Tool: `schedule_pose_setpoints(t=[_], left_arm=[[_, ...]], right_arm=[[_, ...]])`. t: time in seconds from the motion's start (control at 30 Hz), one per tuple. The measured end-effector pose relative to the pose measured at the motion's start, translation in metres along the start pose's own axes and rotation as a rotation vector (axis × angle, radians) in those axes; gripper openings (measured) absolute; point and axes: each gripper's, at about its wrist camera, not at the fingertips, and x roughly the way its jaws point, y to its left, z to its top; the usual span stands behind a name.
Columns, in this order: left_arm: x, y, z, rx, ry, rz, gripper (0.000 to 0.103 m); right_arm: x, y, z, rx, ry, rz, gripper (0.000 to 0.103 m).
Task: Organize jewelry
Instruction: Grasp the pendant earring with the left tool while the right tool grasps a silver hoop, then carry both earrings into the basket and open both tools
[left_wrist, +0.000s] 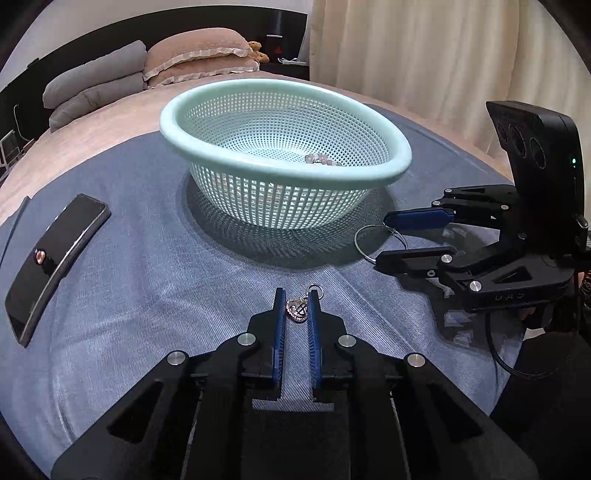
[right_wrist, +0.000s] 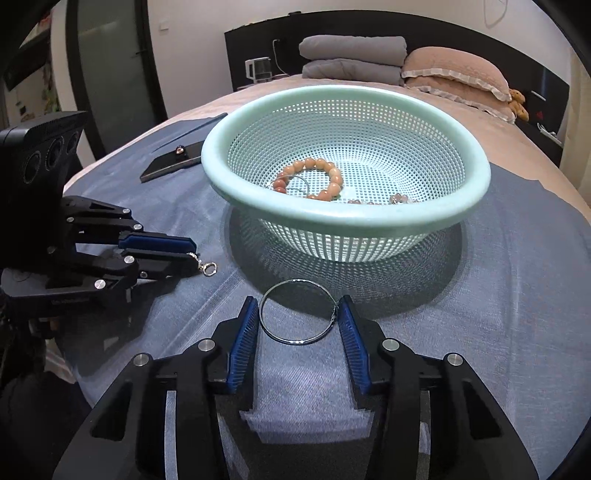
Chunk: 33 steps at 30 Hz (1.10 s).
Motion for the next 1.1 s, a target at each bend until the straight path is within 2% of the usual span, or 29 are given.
schedule_pose_setpoints(t=[0.13,0.4,0.63,0.8,0.93,1.1], left_arm=[[-0.013,-0.005,-0.011,-0.027,-0.001,-0.027,0.012],[-0.046,-0.015,-0.015,-0.028,-0.019,-0.010,0.012],[-0.076,-0.019,0.022,0.027,-0.092,0.028,0.012],[-0.089,-0.020,0.060,0.069,-0.166,0.056,0.012],[-0.086,-0.016,0.088,0.074,-0.189,0.038,0.012],[-0.066,-0.006,0.115,0.056,-0.181,0.006,0.012]], right_arm=[[-0.013,-0.001,-0.009,0.007,-0.002,-0.017,0.042],[-0.042,0.006,-0.013,0.014,-0.031,-0.045,0.042],[-0.067,0.004,0.005,-0.030,-0.078,-0.090,0.042],[-0.091,-0.009,0.034,-0.026,-0.190,-0.145,0.043],[-0.094,-0.021,0.059,-0.016,-0.243,-0.158,0.043],[-0.079,-0.025,0.087,-0.023,-0.262,-0.141,0.043]])
